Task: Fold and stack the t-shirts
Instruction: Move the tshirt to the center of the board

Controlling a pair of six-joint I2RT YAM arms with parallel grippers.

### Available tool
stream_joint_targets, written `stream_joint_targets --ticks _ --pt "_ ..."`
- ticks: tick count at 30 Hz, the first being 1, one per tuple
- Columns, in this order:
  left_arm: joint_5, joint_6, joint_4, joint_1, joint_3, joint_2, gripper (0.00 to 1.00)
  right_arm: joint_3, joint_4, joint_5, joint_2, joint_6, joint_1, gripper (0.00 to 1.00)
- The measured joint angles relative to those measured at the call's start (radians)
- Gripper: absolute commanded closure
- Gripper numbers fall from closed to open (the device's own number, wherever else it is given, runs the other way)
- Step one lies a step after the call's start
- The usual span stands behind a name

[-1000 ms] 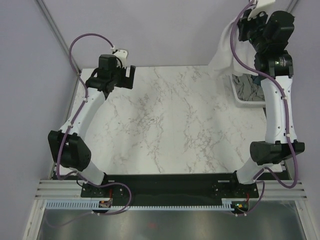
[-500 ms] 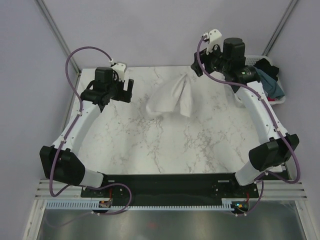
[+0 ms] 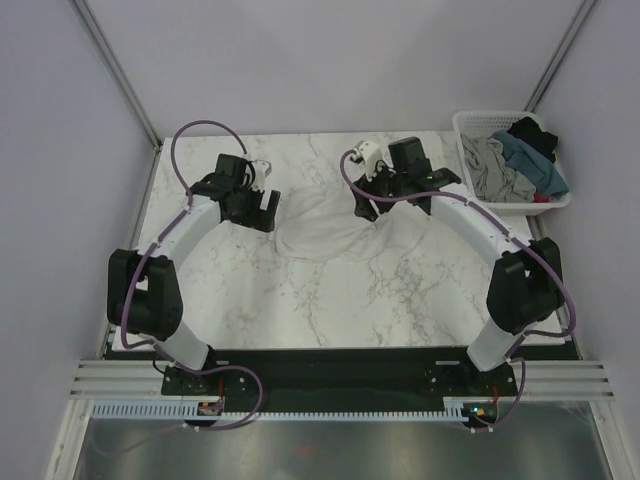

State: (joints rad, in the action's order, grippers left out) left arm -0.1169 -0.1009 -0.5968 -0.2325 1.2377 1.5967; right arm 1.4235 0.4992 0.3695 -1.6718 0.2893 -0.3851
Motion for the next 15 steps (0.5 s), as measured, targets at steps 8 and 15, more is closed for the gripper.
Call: stream_joint_targets --ticks 8,15 --pt "-0.001 0.0 0.0 0.0 0.021 0.097 0.14 0.055 -0.026 0.084 -0.195 0.047 -0.15 0.31" --pt "-0.017 0.002 -0.001 0.0 0.029 0.113 0.17 0.253 -0.141 0.094 -0.412 0.027 -0.15 0.32"
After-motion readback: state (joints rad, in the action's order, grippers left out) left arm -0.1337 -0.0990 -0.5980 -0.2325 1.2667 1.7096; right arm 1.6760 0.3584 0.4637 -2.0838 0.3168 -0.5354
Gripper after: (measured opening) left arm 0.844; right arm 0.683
